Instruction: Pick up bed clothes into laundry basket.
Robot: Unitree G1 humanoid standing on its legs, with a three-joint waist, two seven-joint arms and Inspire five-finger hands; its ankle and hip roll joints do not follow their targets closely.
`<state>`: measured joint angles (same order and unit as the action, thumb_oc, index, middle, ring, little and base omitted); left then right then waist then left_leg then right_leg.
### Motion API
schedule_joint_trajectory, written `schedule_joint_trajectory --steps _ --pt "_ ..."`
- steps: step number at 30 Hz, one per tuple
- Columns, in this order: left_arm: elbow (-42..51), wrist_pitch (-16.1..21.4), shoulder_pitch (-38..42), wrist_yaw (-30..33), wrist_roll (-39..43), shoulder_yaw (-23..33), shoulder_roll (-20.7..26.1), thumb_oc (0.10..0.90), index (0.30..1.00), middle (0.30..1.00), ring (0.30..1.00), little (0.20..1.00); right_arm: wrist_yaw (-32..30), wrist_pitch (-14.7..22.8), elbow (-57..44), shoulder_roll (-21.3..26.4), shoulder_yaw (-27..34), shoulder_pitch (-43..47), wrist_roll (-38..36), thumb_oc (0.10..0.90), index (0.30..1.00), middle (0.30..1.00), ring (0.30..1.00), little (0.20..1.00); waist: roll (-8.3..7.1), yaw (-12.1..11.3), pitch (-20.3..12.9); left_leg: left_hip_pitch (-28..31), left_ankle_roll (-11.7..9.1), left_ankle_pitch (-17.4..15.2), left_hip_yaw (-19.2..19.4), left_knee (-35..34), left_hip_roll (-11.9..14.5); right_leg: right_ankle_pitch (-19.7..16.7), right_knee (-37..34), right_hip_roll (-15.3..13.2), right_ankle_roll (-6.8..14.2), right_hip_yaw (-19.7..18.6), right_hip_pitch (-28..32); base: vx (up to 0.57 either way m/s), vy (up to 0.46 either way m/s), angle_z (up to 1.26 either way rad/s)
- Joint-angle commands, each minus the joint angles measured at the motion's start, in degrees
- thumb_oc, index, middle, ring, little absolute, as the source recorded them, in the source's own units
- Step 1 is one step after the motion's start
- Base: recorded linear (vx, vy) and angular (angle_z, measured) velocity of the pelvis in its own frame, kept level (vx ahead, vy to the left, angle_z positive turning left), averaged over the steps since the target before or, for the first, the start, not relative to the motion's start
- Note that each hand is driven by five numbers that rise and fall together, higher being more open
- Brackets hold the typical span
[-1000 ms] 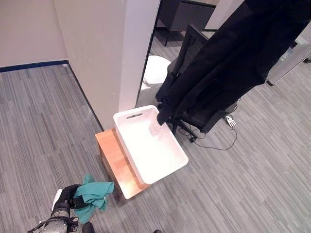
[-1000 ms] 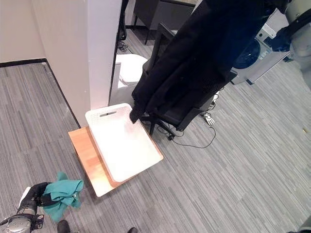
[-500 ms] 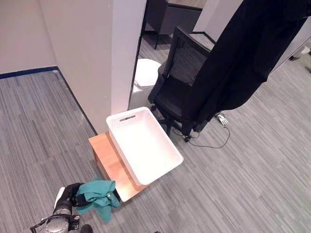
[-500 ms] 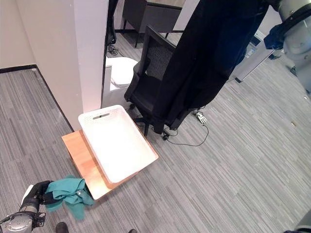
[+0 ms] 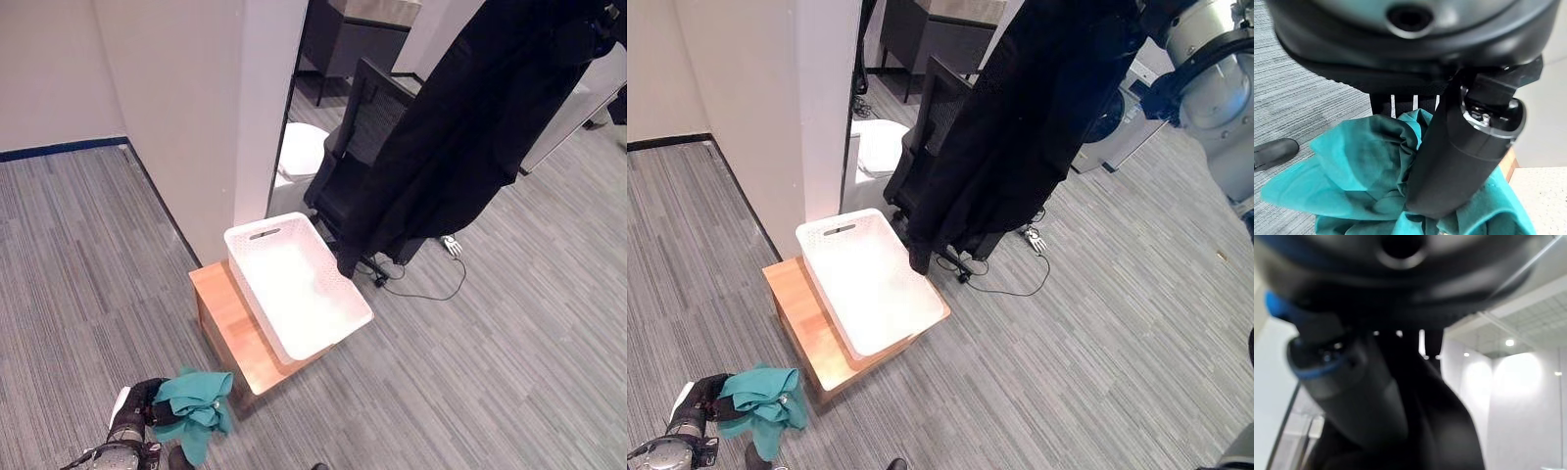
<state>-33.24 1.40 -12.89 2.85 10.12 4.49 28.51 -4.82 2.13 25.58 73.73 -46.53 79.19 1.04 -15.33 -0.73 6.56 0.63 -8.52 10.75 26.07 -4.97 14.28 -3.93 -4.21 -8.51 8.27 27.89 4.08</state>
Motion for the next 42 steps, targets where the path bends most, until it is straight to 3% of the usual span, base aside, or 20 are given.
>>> schedule_joint_trajectory --steps 1,16,20,26,37,42 --pt "7.0 3.8 2.3 -1.1 0.8 2.1 6.1 0.400 0.300 0.300 0.300 0.300 -3.0 -2.2 4.2 1.1 7.1 7.2 -0.6 0.400 0.300 0.300 0.300 0.300 -5.18 -1.3 -1.5 3.8 0.1 -10.5 -1.3 0.8 0.8 -3.9 0.5 -3.6 4.4 -0.8 -0.6 0.00 0.000 0.00" --pt "6.5 3.6 2.8 -1.3 0.9 1.5 5.6 0.400 0.300 0.300 0.300 0.300 -3.0 -2.1 2.2 -3.0 13.2 -0.2 -2.1 0.400 0.300 0.300 0.300 0.300 -5.21 -2.8 0.2 2.9 0.2 -10.2 -1.7 0.9 0.8 -3.7 0.5 -3.9 4.2 0.1 -0.7 0.00 0.000 0.00" --pt "3.9 3.1 3.8 -0.4 2.1 1.1 5.3 0.400 0.300 0.300 0.300 0.300 -3.5 -2.6 5.7 -11.4 15.6 -2.5 -2.7 0.400 0.300 0.300 0.300 0.300 -4.23 -4.0 0.8 2.7 0.1 -9.5 -1.7 0.9 0.8 -3.2 0.4 -4.3 3.7 -0.2 -0.9 -0.02 -0.008 -0.01" --pt "2.3 3.1 5.2 0.0 3.4 -0.1 5.2 0.400 0.300 0.300 0.300 0.300 -2.5 -2.6 10.3 -19.1 13.6 -0.5 -3.7 0.400 0.300 0.300 0.300 0.300 -3.01 -4.3 0.3 2.8 0.0 -9.1 -2.0 0.8 0.6 -3.0 0.3 -4.5 3.4 -0.3 -0.5 0.00 0.000 0.00" --pt "3.7 3.6 6.0 -0.5 3.9 -2.2 4.7 0.400 0.300 0.300 0.300 0.300 -2.1 -3.0 16.7 -27.9 14.9 -3.5 -1.4 0.400 0.300 0.300 0.300 0.300 -1.07 -5.1 0.4 2.2 0.1 -8.5 -2.7 0.6 0.5 -3.0 0.2 -4.8 3.2 0.8 0.2 0.00 0.008 0.05" --pt "4.5 3.3 5.8 0.1 3.8 -1.6 3.9 0.400 0.300 0.300 0.300 0.300 -3.2 -3.3 11.2 -31.1 17.9 -8.2 -1.0 0.400 0.300 0.300 0.300 0.300 -0.46 -4.8 0.7 2.0 0.2 -8.3 -2.8 0.5 0.6 -3.0 0.2 -4.9 3.0 0.9 0.0 0.00 0.002 0.01"
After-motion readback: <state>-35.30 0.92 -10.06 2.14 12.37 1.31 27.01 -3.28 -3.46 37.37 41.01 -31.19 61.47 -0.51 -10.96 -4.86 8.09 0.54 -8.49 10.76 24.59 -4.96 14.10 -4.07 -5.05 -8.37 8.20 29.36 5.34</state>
